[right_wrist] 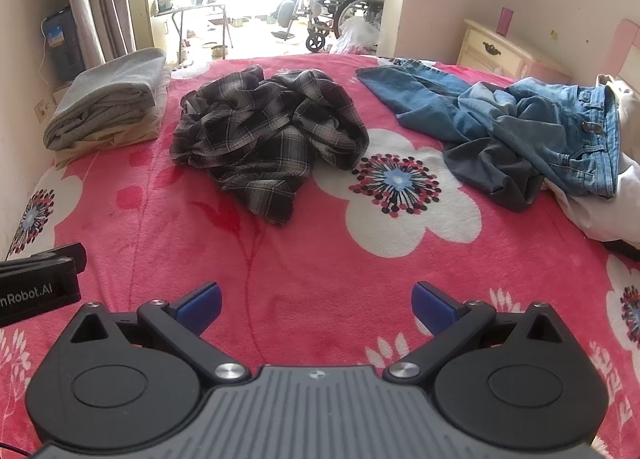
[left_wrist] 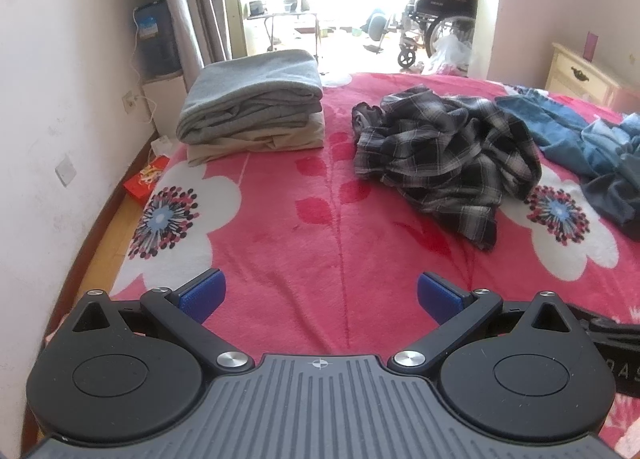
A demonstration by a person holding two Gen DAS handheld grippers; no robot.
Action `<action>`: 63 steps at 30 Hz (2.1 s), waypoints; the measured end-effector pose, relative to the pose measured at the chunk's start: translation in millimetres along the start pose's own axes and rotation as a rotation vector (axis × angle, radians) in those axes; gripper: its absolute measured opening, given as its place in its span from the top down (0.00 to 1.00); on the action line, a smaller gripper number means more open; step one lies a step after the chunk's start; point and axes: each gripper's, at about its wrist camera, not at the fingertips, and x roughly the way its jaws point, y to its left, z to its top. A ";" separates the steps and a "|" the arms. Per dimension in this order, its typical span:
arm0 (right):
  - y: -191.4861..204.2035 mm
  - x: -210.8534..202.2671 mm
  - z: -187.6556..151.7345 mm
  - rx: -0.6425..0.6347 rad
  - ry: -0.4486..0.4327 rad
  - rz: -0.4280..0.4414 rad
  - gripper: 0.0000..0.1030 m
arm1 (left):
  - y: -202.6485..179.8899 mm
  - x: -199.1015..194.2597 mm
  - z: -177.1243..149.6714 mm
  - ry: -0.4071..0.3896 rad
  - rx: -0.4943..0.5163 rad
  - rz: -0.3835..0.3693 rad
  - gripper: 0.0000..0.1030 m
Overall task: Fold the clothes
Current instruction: 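Reach both grippers into the plaid shirt and close on its fabric, then lift the plaid shirt with both grippers, pulling it up off the bed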
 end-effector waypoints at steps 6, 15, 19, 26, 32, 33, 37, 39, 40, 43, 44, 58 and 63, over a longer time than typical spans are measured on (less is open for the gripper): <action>-4.5 4.5 3.9 0.001 -0.021 0.002 0.00 | -1.4 8.3 4.4 -0.038 -0.003 -0.044 0.00; -8.2 28.8 26.1 -0.067 -0.057 -0.013 0.00 | 4.2 47.9 14.2 -0.053 -0.075 -0.100 0.00; -9.4 38.3 47.5 -0.099 -0.132 0.020 0.00 | 6.5 73.0 19.9 -0.079 -0.082 -0.116 0.00; 2.0 64.5 96.0 -0.217 -0.292 0.113 0.00 | 9.2 121.1 30.9 -0.149 -0.087 -0.174 0.00; 26.2 104.7 146.7 -0.304 -0.340 0.220 0.00 | 10.1 168.9 54.1 -0.167 -0.131 -0.167 0.01; 31.8 112.3 155.1 -0.321 -0.342 0.236 0.00 | 11.3 177.3 59.2 -0.168 -0.143 -0.169 0.02; 57.1 147.6 187.6 -0.368 -0.323 0.263 0.00 | 17.1 207.3 73.9 -0.151 -0.194 -0.224 0.08; 68.5 165.7 201.7 -0.368 -0.295 0.271 0.00 | 18.6 221.1 79.4 -0.134 -0.219 -0.256 0.12; 72.8 175.1 207.9 -0.363 -0.280 0.279 0.00 | 19.0 227.6 81.8 -0.125 -0.230 -0.276 0.16; 81.9 205.5 219.9 -0.335 -0.209 0.296 0.00 | 16.4 244.8 87.3 -0.087 -0.242 -0.320 0.25; 83.1 215.6 222.4 -0.323 -0.179 0.300 0.01 | 14.7 250.1 88.0 -0.071 -0.244 -0.333 0.30; 14.1 238.3 229.7 0.049 -0.062 0.362 0.91 | -11.9 194.8 74.6 -0.141 -0.094 -0.398 0.91; -23.4 190.5 221.5 0.121 -0.149 0.390 0.92 | -16.0 136.7 58.9 -0.230 -0.023 -0.495 0.92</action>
